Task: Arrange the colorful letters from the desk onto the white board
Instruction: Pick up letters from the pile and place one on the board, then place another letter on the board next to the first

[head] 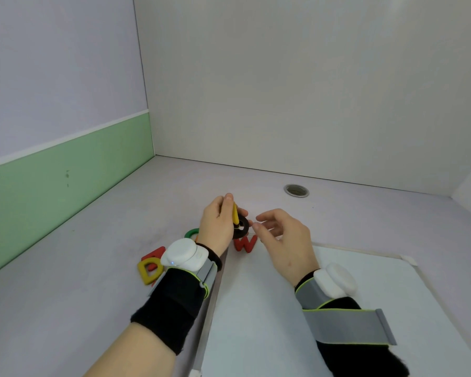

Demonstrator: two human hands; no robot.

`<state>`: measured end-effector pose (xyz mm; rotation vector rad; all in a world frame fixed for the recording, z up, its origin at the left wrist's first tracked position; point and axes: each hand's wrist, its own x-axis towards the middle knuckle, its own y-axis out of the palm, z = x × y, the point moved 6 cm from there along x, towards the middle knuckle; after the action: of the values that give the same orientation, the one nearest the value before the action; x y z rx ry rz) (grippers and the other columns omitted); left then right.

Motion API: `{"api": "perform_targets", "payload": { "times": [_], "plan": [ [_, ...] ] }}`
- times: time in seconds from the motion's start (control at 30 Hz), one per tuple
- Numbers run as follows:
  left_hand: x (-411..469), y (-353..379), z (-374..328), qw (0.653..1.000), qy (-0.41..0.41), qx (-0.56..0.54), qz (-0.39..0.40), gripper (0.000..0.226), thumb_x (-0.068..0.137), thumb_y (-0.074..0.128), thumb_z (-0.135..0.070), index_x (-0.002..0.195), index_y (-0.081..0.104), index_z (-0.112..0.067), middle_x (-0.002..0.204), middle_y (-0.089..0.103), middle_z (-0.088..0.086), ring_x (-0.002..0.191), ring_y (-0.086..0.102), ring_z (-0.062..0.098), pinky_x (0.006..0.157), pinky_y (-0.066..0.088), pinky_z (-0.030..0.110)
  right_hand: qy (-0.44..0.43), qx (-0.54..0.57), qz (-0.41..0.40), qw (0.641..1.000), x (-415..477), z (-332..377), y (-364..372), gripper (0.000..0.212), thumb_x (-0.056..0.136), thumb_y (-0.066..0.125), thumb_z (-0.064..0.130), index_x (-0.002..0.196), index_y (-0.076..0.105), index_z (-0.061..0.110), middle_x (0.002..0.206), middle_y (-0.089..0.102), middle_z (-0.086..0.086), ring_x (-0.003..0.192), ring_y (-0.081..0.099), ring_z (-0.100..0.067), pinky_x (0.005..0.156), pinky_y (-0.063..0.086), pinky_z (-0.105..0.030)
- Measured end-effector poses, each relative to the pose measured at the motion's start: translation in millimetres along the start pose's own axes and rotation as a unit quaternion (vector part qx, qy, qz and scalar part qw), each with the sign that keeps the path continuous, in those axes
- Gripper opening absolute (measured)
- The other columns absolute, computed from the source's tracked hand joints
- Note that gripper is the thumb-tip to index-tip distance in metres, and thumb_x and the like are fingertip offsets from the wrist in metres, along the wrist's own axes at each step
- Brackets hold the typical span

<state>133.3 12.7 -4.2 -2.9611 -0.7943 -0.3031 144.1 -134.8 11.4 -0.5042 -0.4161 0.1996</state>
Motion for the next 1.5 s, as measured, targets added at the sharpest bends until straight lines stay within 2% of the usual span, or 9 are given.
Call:
{"api": "perform_targets", "payload": {
  "times": [0.13, 0.4, 0.57, 0.7, 0.8, 1.03, 1.3, 1.43, 1.5],
  "plan": [
    [-4, 8, -3, 1.0, 0.021, 0.005, 0.016, 0.035, 0.101, 0.035, -0.027, 0.074, 0.053, -0.013, 0.077, 0.069, 0.008, 0.072, 0.067, 0.026, 0.076, 0.054, 0.042, 0.018, 0.059, 0.02, 0.998, -1, 1, 3, 0.012, 0.077, 0.07, 0.024, 0.088, 0.064, 0.022, 0.068, 0.069, 0.004, 0.064, 0.064, -0.006, 0.059, 0.045, -0.011],
    [-6, 12, 1, 0.999, 0.004, -0.02, 0.036, 0.036, 0.101, 0.034, -0.028, 0.075, 0.052, -0.011, 0.072, 0.07, 0.006, 0.07, 0.067, 0.024, 0.077, 0.054, 0.042, 0.005, 0.067, 0.027, 0.997, 0, 0, 3, 0.015, 0.075, 0.071, 0.017, 0.085, 0.064, 0.026, 0.064, 0.065, 0.005, 0.058, 0.057, -0.003, 0.059, 0.044, -0.009],
    [-5, 12, 2, 1.0, -0.007, -0.022, 0.016, 0.035, 0.101, 0.036, -0.027, 0.074, 0.051, -0.011, 0.068, 0.068, 0.003, 0.06, 0.064, 0.011, 0.069, 0.052, 0.031, 0.01, 0.076, 0.01, 0.997, 2, -2, 0, 0.012, 0.073, 0.072, 0.012, 0.078, 0.065, 0.021, 0.068, 0.065, 0.008, 0.062, 0.056, -0.002, 0.061, 0.045, -0.01],
    [-4, 8, 2, 0.999, -0.014, -0.044, -0.009, 0.034, 0.1, 0.038, -0.026, 0.072, 0.051, -0.011, 0.067, 0.068, 0.004, 0.06, 0.064, 0.018, 0.07, 0.054, 0.037, 0.028, 0.114, 0.005, 0.993, 3, -3, -2, 0.015, 0.073, 0.072, 0.01, 0.071, 0.064, 0.022, 0.066, 0.063, 0.005, 0.057, 0.053, -0.001, 0.059, 0.044, -0.017],
    [-4, 3, 1, 0.999, -0.013, -0.047, -0.021, 0.033, 0.1, 0.038, -0.026, 0.075, 0.051, -0.01, 0.067, 0.067, 0.004, 0.058, 0.065, 0.015, 0.061, 0.057, 0.031, 0.054, 0.151, -0.005, 0.987, 4, -5, -6, 0.017, 0.074, 0.071, 0.007, 0.07, 0.062, 0.021, 0.065, 0.063, 0.004, 0.053, 0.054, 0.002, 0.056, 0.044, -0.022],
    [-7, 2, 0, 0.996, -0.045, -0.072, -0.019, 0.031, 0.101, 0.036, -0.027, 0.081, 0.049, -0.008, 0.074, 0.063, 0.01, 0.053, 0.065, 0.008, 0.048, 0.056, 0.023, 0.096, 0.198, -0.023, 0.975, 5, -8, -17, 0.011, 0.078, 0.068, 0.005, 0.075, 0.062, 0.014, 0.069, 0.064, -0.002, 0.058, 0.059, -0.013, 0.048, 0.044, -0.022],
    [-7, 6, 2, 0.998, -0.039, -0.058, -0.006, 0.03, 0.101, 0.035, -0.028, 0.082, 0.048, -0.009, 0.071, 0.063, 0.009, 0.052, 0.065, 0.007, 0.045, 0.053, 0.021, 0.069, 0.113, 0.0, 0.991, 14, 1, -46, 0.023, 0.077, 0.065, 0.002, 0.094, 0.066, 0.018, 0.071, 0.069, -0.003, 0.062, 0.064, -0.015, 0.059, 0.051, -0.025],
    [-6, 6, 2, 0.998, -0.033, -0.055, -0.005, 0.03, 0.101, 0.035, -0.028, 0.081, 0.048, -0.009, 0.071, 0.063, 0.008, 0.053, 0.064, 0.009, 0.046, 0.053, 0.021, 0.06, 0.065, 0.037, 0.995, 12, -6, -47, 0.022, 0.074, 0.064, -0.003, 0.073, 0.065, 0.019, 0.071, 0.069, -0.003, 0.061, 0.062, -0.015, 0.061, 0.051, -0.028],
    [-6, 6, 1, 0.998, -0.031, -0.056, -0.008, 0.03, 0.101, 0.036, -0.028, 0.08, 0.047, -0.009, 0.07, 0.063, 0.008, 0.053, 0.065, 0.009, 0.046, 0.053, 0.023, 0.043, 0.026, 0.068, 0.996, 7, -12, -41, 0.028, 0.072, 0.06, -0.008, 0.068, 0.065, 0.02, 0.075, 0.073, -0.002, 0.065, 0.063, -0.012, 0.069, 0.052, -0.029]
  ]
}}
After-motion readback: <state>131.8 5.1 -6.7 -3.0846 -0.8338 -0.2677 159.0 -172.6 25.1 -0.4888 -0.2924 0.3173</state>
